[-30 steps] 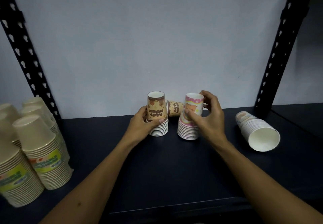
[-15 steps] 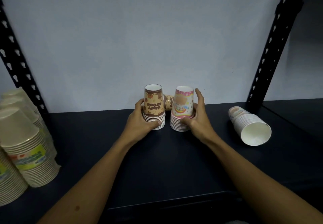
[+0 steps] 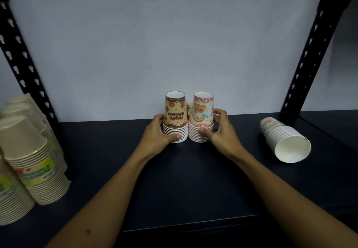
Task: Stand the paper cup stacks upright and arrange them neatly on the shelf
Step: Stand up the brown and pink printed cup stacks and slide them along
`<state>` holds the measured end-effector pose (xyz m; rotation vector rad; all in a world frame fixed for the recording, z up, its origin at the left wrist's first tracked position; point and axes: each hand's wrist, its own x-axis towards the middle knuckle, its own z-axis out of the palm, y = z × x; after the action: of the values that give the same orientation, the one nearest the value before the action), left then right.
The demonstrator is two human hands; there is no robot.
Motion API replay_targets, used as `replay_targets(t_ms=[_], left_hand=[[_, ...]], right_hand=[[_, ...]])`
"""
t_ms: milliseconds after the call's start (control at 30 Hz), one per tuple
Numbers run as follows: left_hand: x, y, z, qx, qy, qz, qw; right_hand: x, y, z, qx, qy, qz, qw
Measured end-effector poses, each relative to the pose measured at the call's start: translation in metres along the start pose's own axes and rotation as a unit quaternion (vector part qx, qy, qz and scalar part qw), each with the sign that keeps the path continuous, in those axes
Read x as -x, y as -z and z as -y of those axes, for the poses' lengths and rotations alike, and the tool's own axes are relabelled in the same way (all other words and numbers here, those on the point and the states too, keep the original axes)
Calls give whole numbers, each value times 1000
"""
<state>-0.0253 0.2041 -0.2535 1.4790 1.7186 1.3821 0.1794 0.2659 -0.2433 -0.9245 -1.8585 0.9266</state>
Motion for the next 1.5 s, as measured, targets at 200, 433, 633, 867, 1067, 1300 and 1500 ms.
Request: replay_targets(t_ms=[200,433,633,867,1067,1300,1500], left_hand=[[4,1,-3,-8,-4,-11,1000],[10,2,-10,-7,0,-12,1000],[10,2,-10,-13,4,-11,1000],[11,2,-11,-5,7,-11,1000],[11,3,-12,-11,6,-11,1000],[11,3,-14,-12,9,-10,1000],[16,4,-14,-10,9,-16,1000]], right_hand=[[-1,-3,-2,78,0,-46,996],[2,1,2,60,13,-17,998],[-2,-2,-3,81,8,-34,996],[-1,-1,-2,66,5,-25,997],[-2,0,-1,64,2,-16,998],[0,0,-1,63,2,-16,998],[5,0,2,60,5,-17,998]])
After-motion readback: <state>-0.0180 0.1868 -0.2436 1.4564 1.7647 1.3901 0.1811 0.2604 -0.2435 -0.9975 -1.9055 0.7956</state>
